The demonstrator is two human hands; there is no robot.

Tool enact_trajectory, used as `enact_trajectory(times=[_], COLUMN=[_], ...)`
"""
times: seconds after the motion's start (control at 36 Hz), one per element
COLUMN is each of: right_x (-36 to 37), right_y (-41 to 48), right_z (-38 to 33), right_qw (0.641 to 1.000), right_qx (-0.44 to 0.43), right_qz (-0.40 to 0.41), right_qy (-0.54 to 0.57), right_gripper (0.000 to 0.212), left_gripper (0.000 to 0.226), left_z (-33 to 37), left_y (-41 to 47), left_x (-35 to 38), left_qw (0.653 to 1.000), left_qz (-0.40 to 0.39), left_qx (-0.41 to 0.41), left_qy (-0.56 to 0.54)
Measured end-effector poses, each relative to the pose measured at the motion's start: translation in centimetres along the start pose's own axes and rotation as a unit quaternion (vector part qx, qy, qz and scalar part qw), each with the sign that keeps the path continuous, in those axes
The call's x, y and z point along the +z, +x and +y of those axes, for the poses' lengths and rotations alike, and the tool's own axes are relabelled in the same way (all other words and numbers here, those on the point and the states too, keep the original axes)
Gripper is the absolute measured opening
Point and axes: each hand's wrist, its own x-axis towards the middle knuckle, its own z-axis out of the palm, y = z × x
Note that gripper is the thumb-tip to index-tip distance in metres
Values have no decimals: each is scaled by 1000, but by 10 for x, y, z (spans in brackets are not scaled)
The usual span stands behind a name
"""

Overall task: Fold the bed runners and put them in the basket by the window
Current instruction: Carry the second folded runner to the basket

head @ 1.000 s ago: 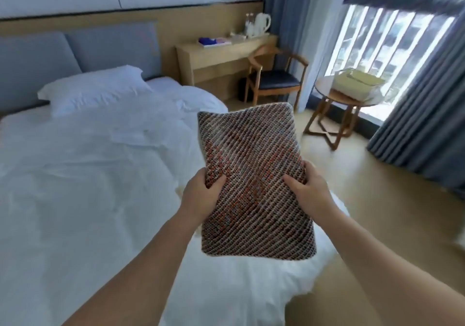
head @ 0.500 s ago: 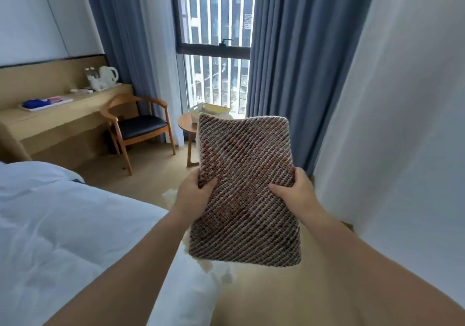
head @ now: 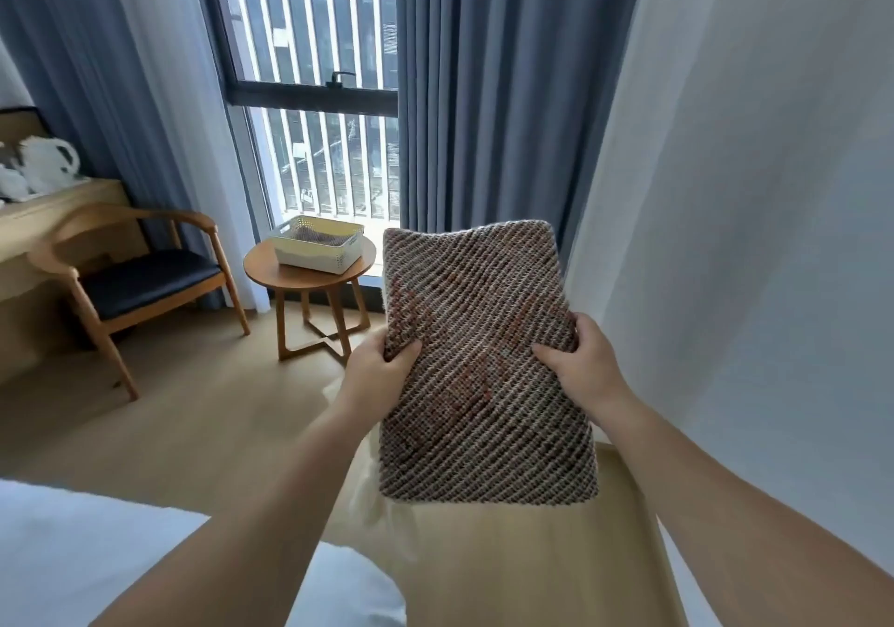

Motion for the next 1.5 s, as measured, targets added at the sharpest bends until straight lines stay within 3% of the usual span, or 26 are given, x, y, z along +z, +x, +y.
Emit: enact_trajectory(times=[0.44, 0.86, 1.08, 1.33, 1.5], right_x=[70, 148, 189, 257, 333], right_y=[230, 502, 615, 714, 799], right_z=[17, 51, 44, 50, 40], right_qw=[1000, 988, 979, 972, 971], right_qx=[-10, -36, -59, -56, -59], right_qz=[-1, -134, -190, -225, -229], right_qy=[-1, 62, 51, 37, 27], right_gripper=[46, 36, 41, 41, 41], left_gripper=[19, 21, 24, 35, 26], left_z=[-25, -57, -69, -106, -138], left_y=[242, 457, 549, 649, 747], left_x=[3, 27, 24, 1, -37], left_qw=[1000, 992, 980, 975, 975], left_qz=[0, 116, 190, 211, 211], left_qx=[2, -46, -57, -76, -73], left_qy=[1, 10, 10, 10, 3])
